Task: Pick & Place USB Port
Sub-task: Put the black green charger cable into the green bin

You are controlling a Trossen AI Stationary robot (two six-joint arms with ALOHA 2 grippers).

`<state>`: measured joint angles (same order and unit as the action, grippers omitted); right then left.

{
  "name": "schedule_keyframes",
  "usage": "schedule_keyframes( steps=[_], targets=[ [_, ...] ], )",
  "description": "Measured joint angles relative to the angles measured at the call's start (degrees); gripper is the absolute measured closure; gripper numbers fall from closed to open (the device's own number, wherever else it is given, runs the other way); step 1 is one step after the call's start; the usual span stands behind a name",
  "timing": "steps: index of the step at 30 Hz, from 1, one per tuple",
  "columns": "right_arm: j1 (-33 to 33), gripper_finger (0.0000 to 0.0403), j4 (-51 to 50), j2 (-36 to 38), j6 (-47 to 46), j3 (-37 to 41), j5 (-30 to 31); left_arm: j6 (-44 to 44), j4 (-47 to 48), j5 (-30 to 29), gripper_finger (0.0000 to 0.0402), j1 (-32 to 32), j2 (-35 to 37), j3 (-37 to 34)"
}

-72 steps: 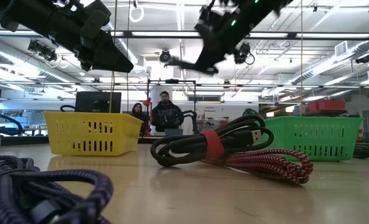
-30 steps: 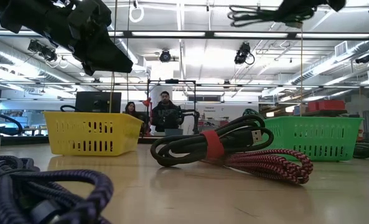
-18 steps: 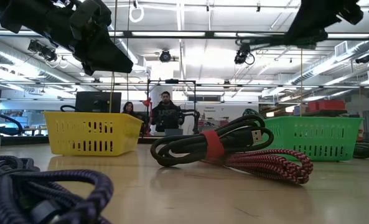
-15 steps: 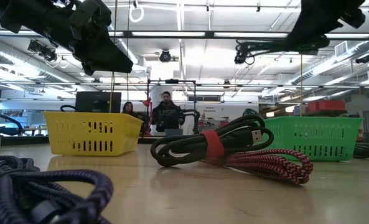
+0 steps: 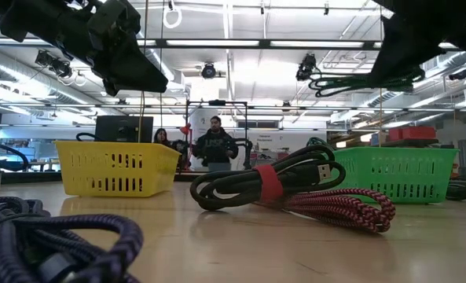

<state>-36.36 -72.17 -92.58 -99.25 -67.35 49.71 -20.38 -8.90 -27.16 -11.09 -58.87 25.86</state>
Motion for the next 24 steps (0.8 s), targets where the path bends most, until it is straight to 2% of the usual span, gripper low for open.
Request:
schedule_keyframes(
  steps=[11,24],
  targets=[
    [0.3,0.0395,2.7,-5.0,-2.3,0.6,-2.2,0.0,0.3,0.9,0.0282,-0.4,0.0,0.0],
    [0.3,0.0394,7.0,-5.1,-5.1,5.8,-4.2,0.0,0.3,1.1,0.0282,-1.7,0.0,0.0]
  ],
)
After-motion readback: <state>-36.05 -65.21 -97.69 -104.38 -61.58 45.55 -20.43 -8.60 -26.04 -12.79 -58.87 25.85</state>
